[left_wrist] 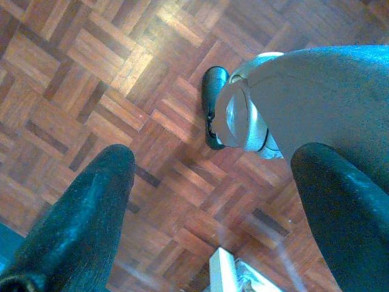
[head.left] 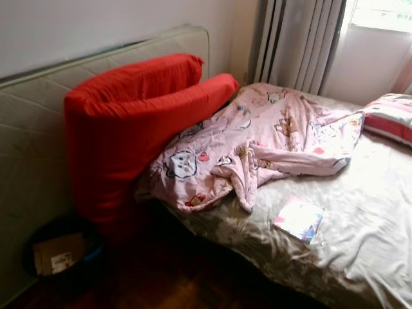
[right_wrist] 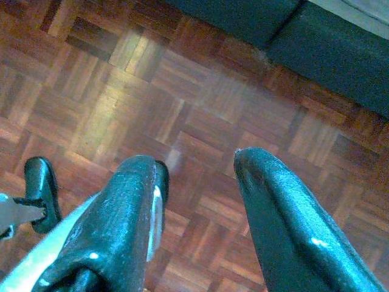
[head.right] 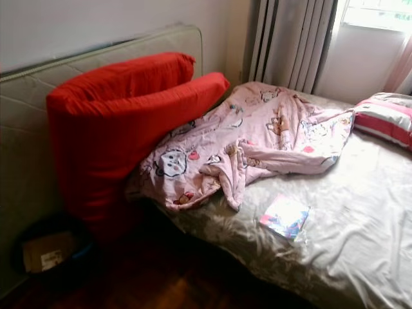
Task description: Clean up the room
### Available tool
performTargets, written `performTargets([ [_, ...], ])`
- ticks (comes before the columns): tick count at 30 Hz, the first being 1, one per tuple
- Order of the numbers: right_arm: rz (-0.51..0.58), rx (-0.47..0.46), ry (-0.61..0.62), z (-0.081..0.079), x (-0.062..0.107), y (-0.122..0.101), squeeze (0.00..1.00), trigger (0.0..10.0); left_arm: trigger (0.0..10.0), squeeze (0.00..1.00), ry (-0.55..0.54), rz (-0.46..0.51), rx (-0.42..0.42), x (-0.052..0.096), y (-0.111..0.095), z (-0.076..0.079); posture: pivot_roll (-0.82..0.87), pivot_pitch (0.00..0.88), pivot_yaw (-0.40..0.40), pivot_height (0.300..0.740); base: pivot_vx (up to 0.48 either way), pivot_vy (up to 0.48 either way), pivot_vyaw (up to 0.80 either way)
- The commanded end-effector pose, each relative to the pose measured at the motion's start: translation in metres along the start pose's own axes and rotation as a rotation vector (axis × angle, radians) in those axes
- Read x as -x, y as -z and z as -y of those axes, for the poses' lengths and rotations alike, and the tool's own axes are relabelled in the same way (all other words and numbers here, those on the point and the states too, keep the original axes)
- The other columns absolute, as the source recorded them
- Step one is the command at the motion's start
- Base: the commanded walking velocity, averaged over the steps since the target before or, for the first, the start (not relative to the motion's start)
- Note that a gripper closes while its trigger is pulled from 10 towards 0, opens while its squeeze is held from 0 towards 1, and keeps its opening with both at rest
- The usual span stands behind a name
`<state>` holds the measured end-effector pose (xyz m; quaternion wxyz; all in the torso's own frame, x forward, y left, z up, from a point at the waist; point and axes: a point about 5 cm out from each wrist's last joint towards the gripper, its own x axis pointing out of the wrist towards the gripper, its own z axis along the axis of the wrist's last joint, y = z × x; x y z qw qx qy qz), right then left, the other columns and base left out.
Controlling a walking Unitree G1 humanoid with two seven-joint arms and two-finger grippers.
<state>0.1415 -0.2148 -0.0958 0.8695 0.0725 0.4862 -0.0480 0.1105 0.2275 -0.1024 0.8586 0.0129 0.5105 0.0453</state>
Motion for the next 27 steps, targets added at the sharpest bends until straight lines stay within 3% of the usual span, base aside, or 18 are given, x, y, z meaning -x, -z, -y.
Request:
performTargets([
  [1,-0.012,0.022,0.006,0.006,0.003,0.006,0.00,10.0,10.0,0.00,0.010,-0.002,0.023,0.001,0.005,0.006,0.03,0.120,-0.080,0.740,0.000,0.000,0.00],
  [9,-0.008,0.022,0.001,0.010,0.005,0.012,0.00,10.0,10.0,0.00,-0.005,-0.011,0.103,0.003,0.014,0.007,0.04,0.119,-0.092,0.740,0.000,0.000,0.00],
  [15,0.003,-0.001,0.000,0.007,0.006,0.015,0.00,10.0,10.0,0.00,-0.011,-0.009,0.089,0.004,0.016,0.004,0.04,0.104,-0.073,0.740,0.000,0.000,0.00],
  [27,-0.001,-0.047,-0.002,-0.003,0.006,0.025,0.00,10.0,10.0,0.00,-0.017,0.003,0.043,0.006,0.017,-0.006,0.04,0.085,-0.018,0.740,0.269,0.000,0.00],
])
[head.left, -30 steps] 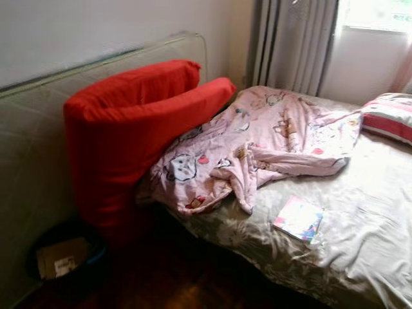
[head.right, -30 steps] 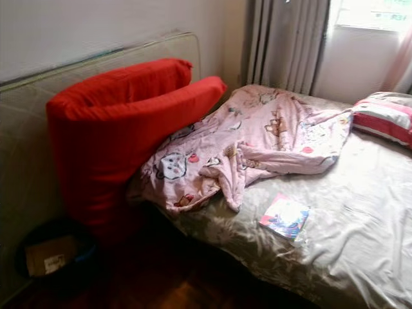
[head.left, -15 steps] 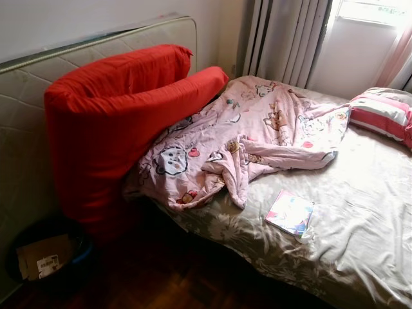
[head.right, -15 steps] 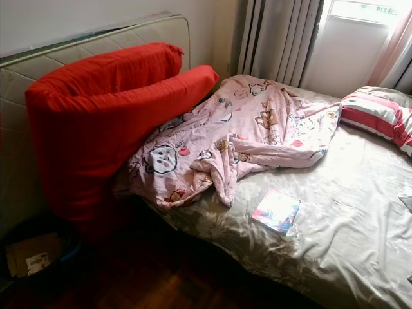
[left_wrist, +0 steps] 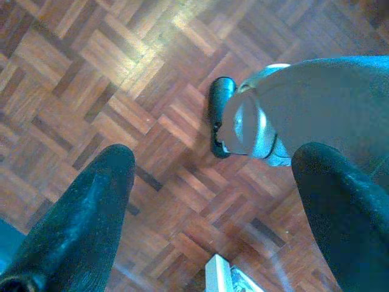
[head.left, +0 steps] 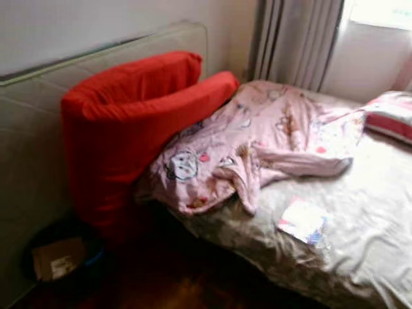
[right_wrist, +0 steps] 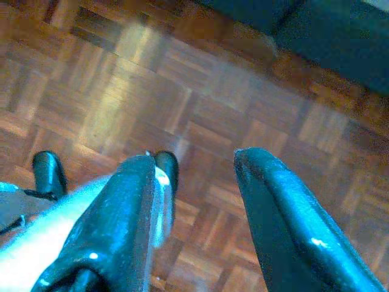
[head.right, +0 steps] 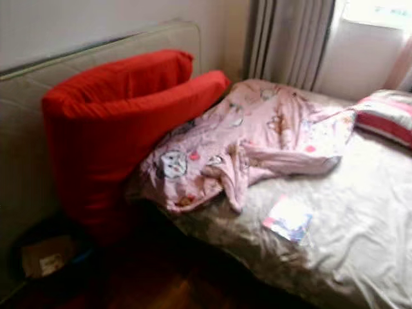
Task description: Clean up the room
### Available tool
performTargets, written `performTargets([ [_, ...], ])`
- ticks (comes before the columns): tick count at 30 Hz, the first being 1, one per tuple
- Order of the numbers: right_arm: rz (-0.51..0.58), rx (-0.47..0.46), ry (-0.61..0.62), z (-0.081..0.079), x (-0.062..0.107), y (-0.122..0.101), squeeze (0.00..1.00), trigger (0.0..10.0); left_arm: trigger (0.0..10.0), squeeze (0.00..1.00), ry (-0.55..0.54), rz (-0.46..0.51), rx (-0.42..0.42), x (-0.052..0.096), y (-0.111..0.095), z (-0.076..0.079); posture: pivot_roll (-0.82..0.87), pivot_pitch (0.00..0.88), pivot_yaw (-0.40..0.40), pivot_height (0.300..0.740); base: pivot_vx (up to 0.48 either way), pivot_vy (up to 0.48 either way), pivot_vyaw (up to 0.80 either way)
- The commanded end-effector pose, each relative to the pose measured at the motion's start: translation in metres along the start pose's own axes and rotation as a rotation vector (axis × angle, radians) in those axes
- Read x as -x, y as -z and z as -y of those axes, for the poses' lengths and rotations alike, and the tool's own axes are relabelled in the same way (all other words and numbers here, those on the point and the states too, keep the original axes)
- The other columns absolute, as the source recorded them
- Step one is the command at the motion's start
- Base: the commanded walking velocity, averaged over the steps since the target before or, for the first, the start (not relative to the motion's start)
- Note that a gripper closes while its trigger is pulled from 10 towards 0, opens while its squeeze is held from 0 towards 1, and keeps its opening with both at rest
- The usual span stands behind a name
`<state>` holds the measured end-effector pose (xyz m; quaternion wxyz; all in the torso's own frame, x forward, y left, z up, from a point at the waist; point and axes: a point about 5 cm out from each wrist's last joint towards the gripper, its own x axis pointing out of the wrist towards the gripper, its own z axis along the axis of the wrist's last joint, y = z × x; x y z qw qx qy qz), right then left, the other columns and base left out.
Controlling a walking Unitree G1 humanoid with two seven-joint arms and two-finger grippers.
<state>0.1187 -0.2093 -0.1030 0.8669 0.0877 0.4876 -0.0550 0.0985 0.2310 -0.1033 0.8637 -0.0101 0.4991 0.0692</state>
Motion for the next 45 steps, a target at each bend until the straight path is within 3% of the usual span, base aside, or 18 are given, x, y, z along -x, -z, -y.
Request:
performTargets([
  [1,0.003,-0.014,-0.003,-0.0023,-0.0001,0.0013,0.00,10.0,10.0,0.00,0.000,-0.020,-0.025,0.0020,0.0060,-0.0030,0.04,0.085,-0.018,0.740,0.300,0.000,0.00],
  [33,0.012,-0.018,0.005,-0.0032,0.0001,0.0021,0.00,10.0,10.0,0.00,0.001,-0.020,-0.038,0.0022,0.0063,-0.0031,0.05,0.035,-0.018,0.740,0.316,0.000,-0.02],
  [45,0.066,-0.055,0.035,-0.0032,0.0001,-0.0021,0.00,10.0,10.0,0.00,-0.014,0.026,-0.010,0.0022,0.0018,-0.0044,0.05,0.054,-0.016,0.740,0.000,0.000,-0.40],
])
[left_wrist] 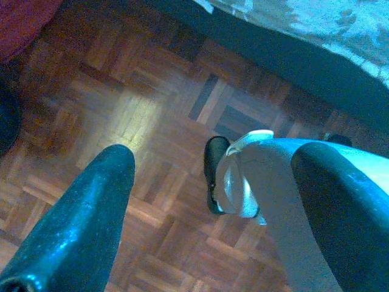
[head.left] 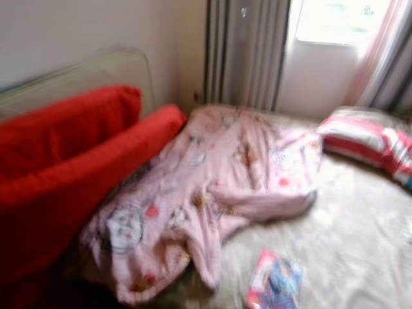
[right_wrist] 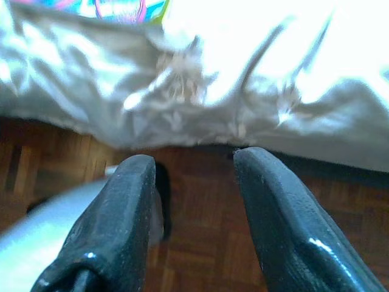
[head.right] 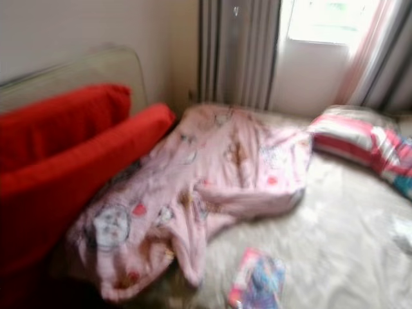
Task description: Clean up the room
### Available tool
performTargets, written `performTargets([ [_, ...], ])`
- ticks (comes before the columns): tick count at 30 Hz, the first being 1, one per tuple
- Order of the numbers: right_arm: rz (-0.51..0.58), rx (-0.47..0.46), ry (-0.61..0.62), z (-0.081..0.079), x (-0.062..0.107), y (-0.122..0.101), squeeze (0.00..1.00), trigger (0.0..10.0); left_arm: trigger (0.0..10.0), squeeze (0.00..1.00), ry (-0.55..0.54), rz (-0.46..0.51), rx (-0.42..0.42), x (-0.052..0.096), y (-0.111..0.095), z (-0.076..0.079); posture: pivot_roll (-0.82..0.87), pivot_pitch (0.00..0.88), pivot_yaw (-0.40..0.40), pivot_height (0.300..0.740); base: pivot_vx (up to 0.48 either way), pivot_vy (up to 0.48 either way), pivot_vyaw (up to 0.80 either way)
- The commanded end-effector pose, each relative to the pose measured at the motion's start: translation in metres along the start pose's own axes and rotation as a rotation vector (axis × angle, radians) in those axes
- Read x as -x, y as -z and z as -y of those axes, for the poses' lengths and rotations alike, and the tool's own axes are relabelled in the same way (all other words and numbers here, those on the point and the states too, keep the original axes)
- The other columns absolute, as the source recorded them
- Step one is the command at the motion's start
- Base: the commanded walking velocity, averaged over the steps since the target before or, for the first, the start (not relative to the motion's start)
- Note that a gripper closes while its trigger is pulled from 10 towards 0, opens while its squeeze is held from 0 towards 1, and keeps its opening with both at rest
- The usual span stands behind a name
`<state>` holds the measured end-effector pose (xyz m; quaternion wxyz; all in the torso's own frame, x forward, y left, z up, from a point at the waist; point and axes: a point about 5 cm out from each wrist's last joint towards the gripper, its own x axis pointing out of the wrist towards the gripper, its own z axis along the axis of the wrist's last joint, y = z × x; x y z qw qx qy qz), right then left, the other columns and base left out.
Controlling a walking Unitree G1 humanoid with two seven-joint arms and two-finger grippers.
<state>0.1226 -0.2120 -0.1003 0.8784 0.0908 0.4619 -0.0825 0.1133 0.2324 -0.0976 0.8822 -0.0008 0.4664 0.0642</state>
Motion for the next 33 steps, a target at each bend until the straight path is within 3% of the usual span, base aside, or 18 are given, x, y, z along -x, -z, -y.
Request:
performTargets([
  [1,0.021,-0.026,-0.002,-0.005,0.000,0.002,0.00,10.0,10.0,0.00,-0.020,-0.041,0.013,0.006,0.016,-0.004,0.05,0.054,-0.016,0.740,0.000,0.000,0.00],
  [4,0.097,-0.023,-0.005,-0.004,0.001,-0.004,0.00,10.0,10.0,0.00,-0.041,0.019,0.078,0.007,0.013,-0.005,0.06,0.058,-0.021,0.740,0.000,0.000,0.00],
  [8,0.180,0.002,-0.018,-0.004,0.003,-0.011,0.00,10.0,10.0,0.00,-0.056,0.111,0.103,0.008,0.007,-0.006,0.06,0.062,-0.024,0.740,0.000,0.000,0.00],
  [9,0.197,0.000,-0.025,-0.005,0.004,-0.012,0.00,10.0,10.0,0.00,-0.056,0.241,0.073,0.002,-0.026,-0.006,0.05,0.062,-0.024,0.740,0.000,0.000,0.00],
  [10,0.282,0.010,-0.047,-0.011,-0.001,-0.038,0.00,10.0,10.0,0.00,-0.053,0.462,0.024,-0.004,-0.086,-0.004,0.04,0.063,-0.025,0.740,0.000,0.000,0.00],
  [11,0.303,0.014,-0.052,-0.012,-0.002,-0.045,0.00,10.0,10.0,0.00,-0.051,0.511,0.014,-0.004,-0.100,-0.003,0.04,0.063,-0.025,0.740,0.000,0.000,0.00],
  [13,0.487,0.056,-0.104,-0.034,-0.009,-0.120,0.00,10.0,10.0,0.00,-0.053,0.685,-0.006,0.005,-0.139,-0.004,0.05,0.061,-0.027,0.740,0.000,0.000,0.00],
  [17,0.586,0.060,-0.133,-0.042,-0.005,-0.137,0.00,10.0,10.0,0.00,-0.031,0.792,-0.024,0.013,-0.154,0.000,0.05,0.060,-0.028,0.740,0.000,0.000,0.00],
  [22,0.638,0.060,-0.139,-0.042,-0.001,-0.138,0.00,10.0,10.0,0.00,-0.010,0.877,-0.021,0.021,-0.162,0.002,0.05,0.057,-0.030,0.740,0.000,0.000,0.00],
  [26,0.709,0.060,-0.121,-0.037,0.008,-0.136,0.00,10.0,10.0,0.00,0.001,0.951,-0.025,0.037,-0.165,0.003,0.04,0.038,-0.040,0.740,0.000,0.000,0.00],
  [33,0.728,0.086,-0.099,-0.035,0.011,-0.133,0.00,10.0,10.0,0.00,0.043,0.966,-0.029,0.042,-0.165,0.012,0.05,0.029,-0.023,0.740,0.000,0.000,0.00],
])
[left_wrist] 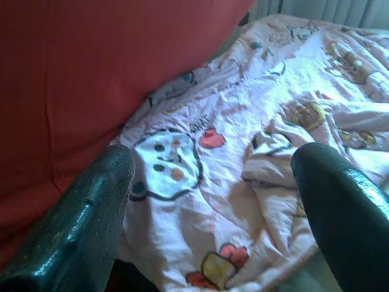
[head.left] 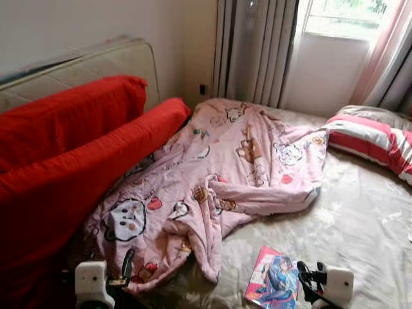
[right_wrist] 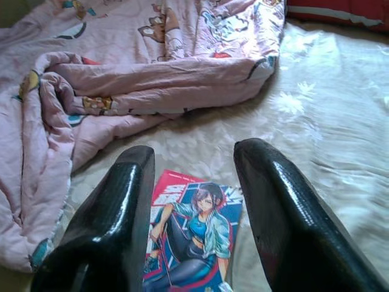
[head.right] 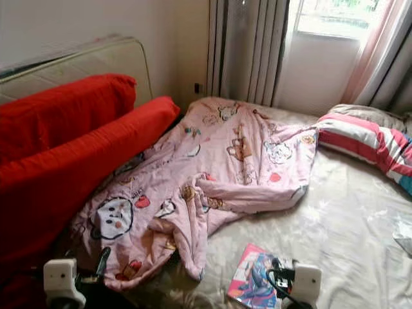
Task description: Clean up the room
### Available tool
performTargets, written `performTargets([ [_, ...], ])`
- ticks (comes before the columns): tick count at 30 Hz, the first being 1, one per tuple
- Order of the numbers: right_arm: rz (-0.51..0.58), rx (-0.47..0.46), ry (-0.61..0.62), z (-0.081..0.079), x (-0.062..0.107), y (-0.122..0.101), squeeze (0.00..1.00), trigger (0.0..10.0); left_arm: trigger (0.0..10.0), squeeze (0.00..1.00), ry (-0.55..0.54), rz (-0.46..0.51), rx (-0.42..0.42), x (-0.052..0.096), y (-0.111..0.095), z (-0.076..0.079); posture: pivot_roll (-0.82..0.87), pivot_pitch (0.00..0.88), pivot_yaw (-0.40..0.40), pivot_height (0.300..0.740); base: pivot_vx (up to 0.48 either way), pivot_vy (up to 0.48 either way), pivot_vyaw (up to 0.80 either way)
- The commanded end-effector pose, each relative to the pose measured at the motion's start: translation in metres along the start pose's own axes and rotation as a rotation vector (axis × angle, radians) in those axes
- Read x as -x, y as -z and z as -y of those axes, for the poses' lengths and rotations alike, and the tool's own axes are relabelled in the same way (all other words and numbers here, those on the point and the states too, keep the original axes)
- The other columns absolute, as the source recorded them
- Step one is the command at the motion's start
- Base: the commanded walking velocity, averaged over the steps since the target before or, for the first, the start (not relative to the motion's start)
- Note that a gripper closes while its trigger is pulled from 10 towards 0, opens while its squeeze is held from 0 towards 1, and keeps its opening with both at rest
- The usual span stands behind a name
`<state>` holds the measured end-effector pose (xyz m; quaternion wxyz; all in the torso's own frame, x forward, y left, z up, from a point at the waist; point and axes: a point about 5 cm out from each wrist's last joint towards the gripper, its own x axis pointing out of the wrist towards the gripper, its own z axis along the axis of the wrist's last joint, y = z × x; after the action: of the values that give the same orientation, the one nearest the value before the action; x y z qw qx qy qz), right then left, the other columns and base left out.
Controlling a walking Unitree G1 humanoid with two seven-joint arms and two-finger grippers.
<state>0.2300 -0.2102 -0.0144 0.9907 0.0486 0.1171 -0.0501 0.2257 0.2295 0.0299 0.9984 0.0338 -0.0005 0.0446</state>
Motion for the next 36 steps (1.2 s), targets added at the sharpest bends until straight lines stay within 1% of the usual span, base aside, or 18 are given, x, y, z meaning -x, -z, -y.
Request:
performTargets([
  [1,-0.001,0.019,-0.004,-0.002,-0.001,0.000,0.00,10.0,10.0,0.00,0.028,-0.009,0.004,-0.002,0.000,0.004,0.05,0.029,-0.023,0.740,0.000,0.000,0.00],
  [2,-0.001,0.011,-0.002,-0.005,-0.004,-0.002,0.00,10.0,10.0,0.00,0.043,-0.013,0.008,-0.005,-0.002,0.007,0.04,0.030,-0.017,0.740,0.000,0.000,0.00],
  [4,0.004,0.008,0.005,-0.006,-0.006,-0.004,0.00,10.0,10.0,0.00,0.052,-0.022,0.003,-0.008,-0.003,0.008,0.03,0.031,-0.014,0.740,0.000,0.000,0.00],
  [5,0.000,0.000,0.026,-0.006,-0.007,-0.005,0.00,10.0,10.0,0.00,0.041,-0.029,0.010,-0.008,-0.004,0.007,0.03,0.040,-0.011,0.740,0.000,0.000,0.00],
  [8,-0.002,-0.004,0.035,-0.006,-0.009,-0.006,0.00,10.0,10.0,0.00,0.023,-0.036,0.025,-0.008,-0.004,0.005,0.02,0.042,-0.011,0.732,0.000,0.000,0.00],
  [14,-0.013,0.009,0.045,-0.002,-0.010,-0.007,0.00,10.0,10.0,0.00,0.028,-0.052,0.021,-0.010,-0.004,0.005,0.03,0.060,-0.014,0.692,0.000,0.000,0.00],
  [17,-0.022,0.009,0.055,-0.001,-0.011,-0.007,0.00,10.0,10.0,0.00,0.017,-0.065,0.018,-0.007,-0.004,0.001,0.03,0.064,-0.015,0.672,0.000,0.000,0.00],
  [20,-0.024,0.011,0.054,-0.001,-0.012,-0.008,0.00,10.0,10.0,0.00,0.014,-0.067,0.017,-0.007,-0.004,0.000,0.04,0.069,-0.016,0.657,0.000,0.000,0.00],
  [24,-0.020,0.015,0.045,-0.003,-0.014,-0.009,0.00,10.0,10.0,0.00,0.011,-0.058,0.018,-0.011,-0.009,-0.002,0.04,0.069,-0.016,0.632,0.000,0.000,0.00],
  [26,-0.010,0.003,0.051,-0.003,-0.014,-0.010,0.00,10.0,10.0,0.00,0.011,-0.057,0.018,-0.013,-0.010,-0.002,0.04,0.071,-0.014,0.632,0.000,0.000,0.00],
  [33,-0.013,0.009,0.048,-0.004,-0.016,-0.012,0.00,10.0,10.0,0.00,0.010,-0.064,0.020,-0.015,-0.012,-0.005,0.04,0.072,-0.012,0.632,0.000,0.000,0.00],
  [36,-0.013,0.007,0.045,-0.004,-0.018,-0.013,0.00,10.0,10.0,0.00,0.001,-0.065,0.038,-0.017,-0.013,-0.005,0.04,0.070,-0.012,0.632,0.000,0.000,0.00],
])
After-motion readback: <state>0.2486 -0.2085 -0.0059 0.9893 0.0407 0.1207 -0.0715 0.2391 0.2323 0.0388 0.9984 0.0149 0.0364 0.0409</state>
